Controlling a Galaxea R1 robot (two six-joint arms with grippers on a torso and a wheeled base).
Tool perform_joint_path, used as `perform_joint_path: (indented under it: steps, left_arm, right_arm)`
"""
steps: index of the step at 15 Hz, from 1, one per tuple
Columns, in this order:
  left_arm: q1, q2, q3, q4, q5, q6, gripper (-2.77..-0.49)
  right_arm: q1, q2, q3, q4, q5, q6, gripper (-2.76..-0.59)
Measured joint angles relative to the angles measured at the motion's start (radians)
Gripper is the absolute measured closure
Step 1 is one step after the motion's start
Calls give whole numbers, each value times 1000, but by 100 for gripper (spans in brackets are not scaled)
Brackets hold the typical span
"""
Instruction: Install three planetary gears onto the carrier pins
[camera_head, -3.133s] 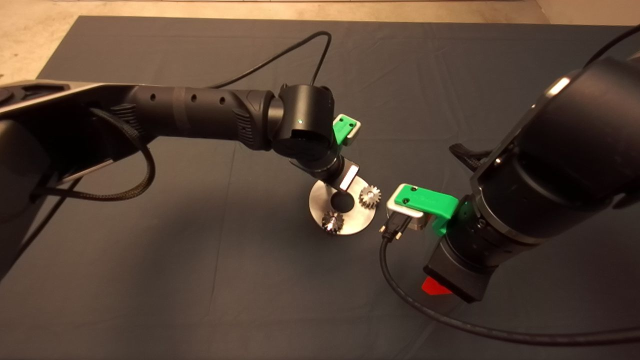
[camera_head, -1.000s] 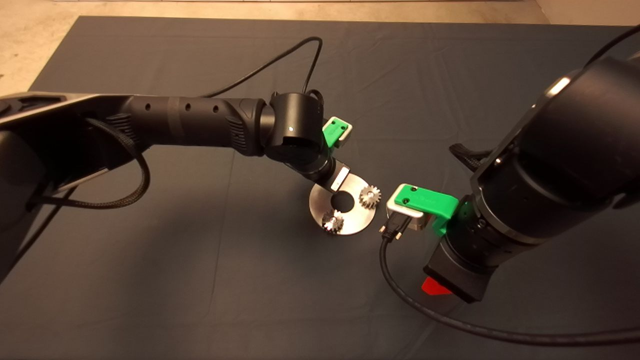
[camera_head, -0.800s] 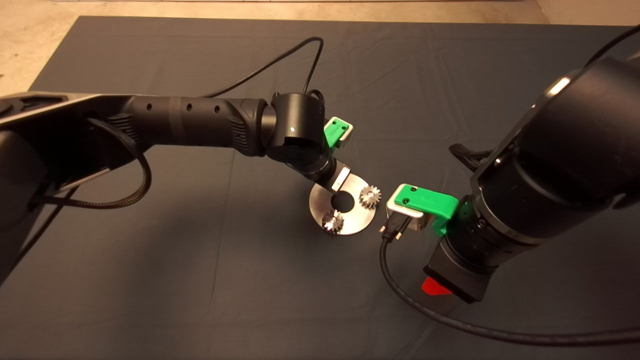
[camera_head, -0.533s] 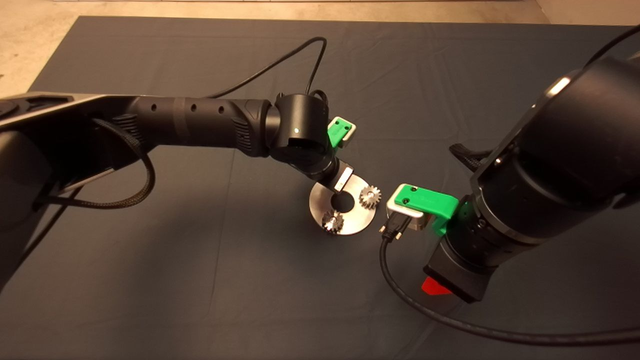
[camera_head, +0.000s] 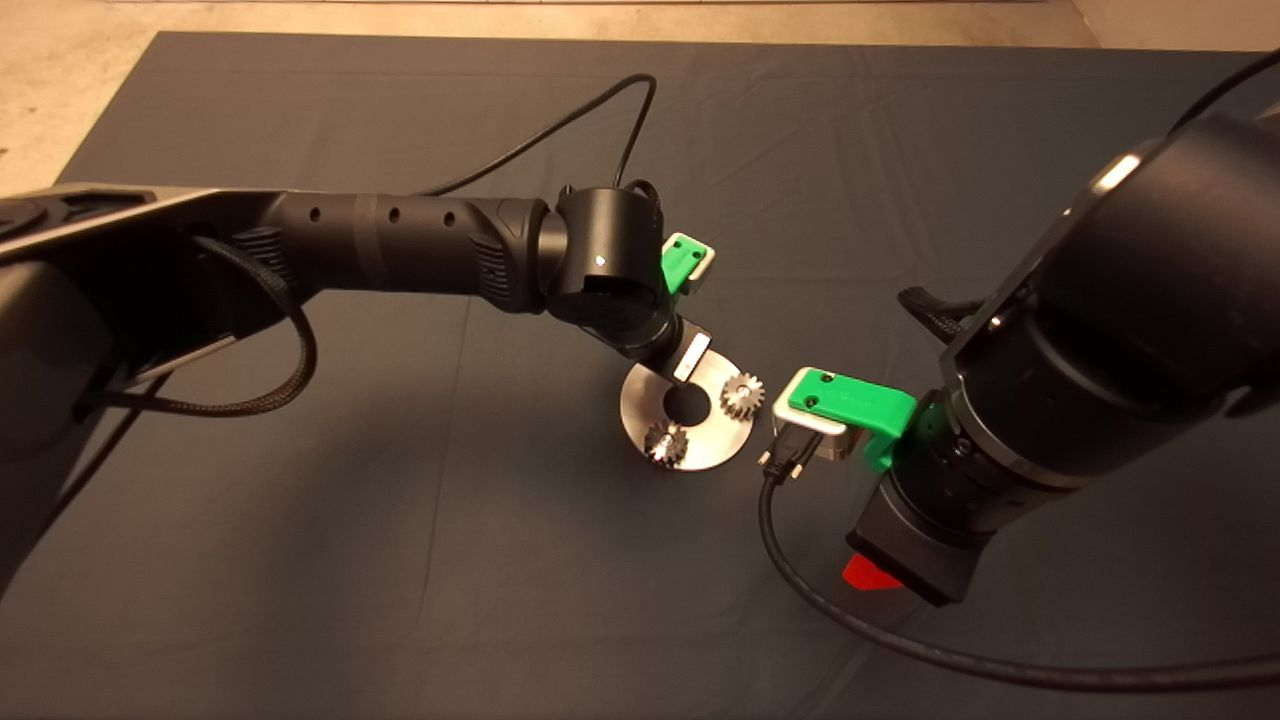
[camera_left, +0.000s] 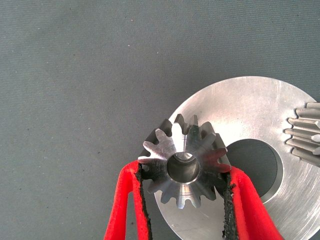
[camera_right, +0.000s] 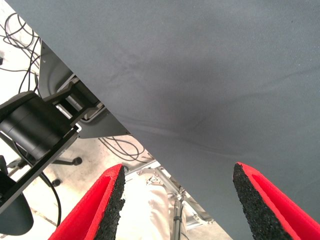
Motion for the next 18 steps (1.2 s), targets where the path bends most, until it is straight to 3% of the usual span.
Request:
perform_joint_path:
  steps: [18]
  left_arm:
    - [3, 15, -25, -2, -8, 1, -55]
  right_arm:
    - [0, 0, 0, 0, 0, 0, -160]
